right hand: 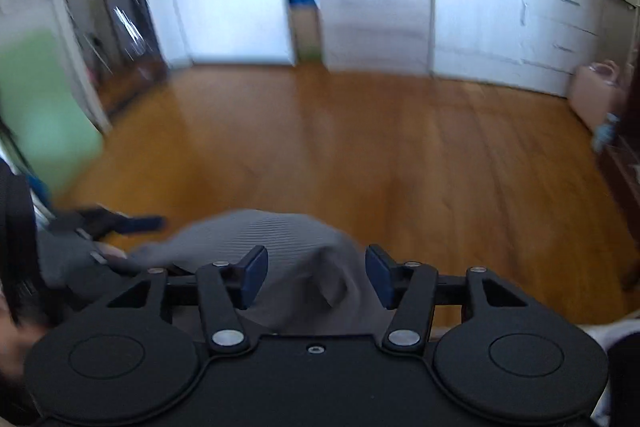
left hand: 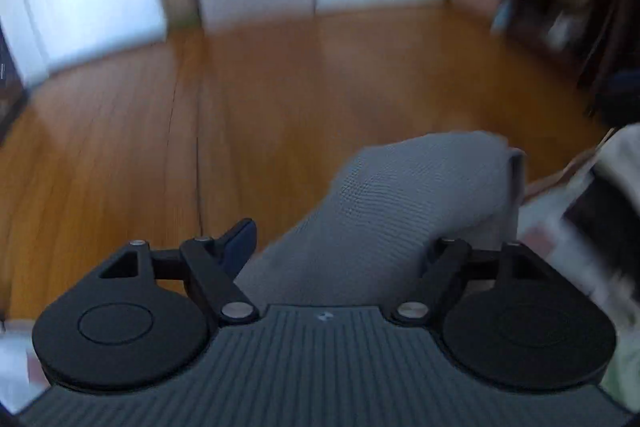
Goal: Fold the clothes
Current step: 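Lift the grey shirt with both grippers and carry it over the floor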
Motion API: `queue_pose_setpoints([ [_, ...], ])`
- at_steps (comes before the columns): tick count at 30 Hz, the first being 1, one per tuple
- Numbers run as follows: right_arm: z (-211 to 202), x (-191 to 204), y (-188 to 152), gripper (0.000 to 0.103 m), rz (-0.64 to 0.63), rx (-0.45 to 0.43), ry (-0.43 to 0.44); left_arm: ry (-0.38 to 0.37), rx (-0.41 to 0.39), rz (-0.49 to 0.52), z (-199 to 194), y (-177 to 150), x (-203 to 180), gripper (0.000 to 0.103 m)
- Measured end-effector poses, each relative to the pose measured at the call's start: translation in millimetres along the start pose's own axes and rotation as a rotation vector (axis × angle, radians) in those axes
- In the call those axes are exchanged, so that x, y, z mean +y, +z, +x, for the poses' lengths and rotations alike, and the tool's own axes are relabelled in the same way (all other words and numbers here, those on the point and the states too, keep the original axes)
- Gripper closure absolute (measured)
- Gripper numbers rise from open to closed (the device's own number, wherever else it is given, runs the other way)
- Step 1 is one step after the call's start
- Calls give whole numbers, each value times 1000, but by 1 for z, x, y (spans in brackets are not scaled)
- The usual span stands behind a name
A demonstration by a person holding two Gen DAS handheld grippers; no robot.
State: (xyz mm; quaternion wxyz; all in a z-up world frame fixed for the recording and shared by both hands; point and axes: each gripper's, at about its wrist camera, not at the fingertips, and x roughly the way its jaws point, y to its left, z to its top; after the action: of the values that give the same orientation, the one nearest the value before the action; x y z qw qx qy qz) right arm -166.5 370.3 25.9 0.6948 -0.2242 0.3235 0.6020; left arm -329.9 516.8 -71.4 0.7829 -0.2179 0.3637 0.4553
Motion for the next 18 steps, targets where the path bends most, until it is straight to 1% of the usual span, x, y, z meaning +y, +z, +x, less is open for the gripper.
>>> queue_pose_setpoints([
  [1,23,-6,-15,44,15,54,-27,-5,72,-51,27,-7,12,28],
  [2,43,-14,-32,44,52,107,-24,-38,117,-108,46,-9,22,28],
  [3,59,-21,-46,44,98,153,7,-76,161,-171,64,-16,34,28],
  [4,74,-26,-60,44,141,197,40,-92,191,-223,70,-29,50,28],
  [5,84,-28,-73,44,165,229,76,-101,215,-258,79,-31,51,28],
  [6,90,-27,-82,44,164,253,91,-128,234,-273,89,-30,50,28],
  [7,96,-25,-91,44,163,278,105,-158,241,-270,96,-26,46,26],
  [9,108,-22,-109,44,162,326,135,-207,248,-258,105,-23,38,26],
  [11,120,-18,-128,43,161,374,165,-227,249,-230,113,-29,31,26],
  [13,133,-17,-142,43,190,425,185,-242,249,-187,120,-32,24,26],
  [14,140,-17,-148,42,215,451,192,-243,249,-164,120,-43,25,26],
  [16,154,-17,-160,42,266,503,205,-240,244,-124,118,-44,26,26],
  [17,160,-16,-165,42,284,525,206,-238,241,-105,117,-45,26,26],
  [18,162,-10,-163,43,268,527,183,-234,236,-90,116,-46,22,26],
])
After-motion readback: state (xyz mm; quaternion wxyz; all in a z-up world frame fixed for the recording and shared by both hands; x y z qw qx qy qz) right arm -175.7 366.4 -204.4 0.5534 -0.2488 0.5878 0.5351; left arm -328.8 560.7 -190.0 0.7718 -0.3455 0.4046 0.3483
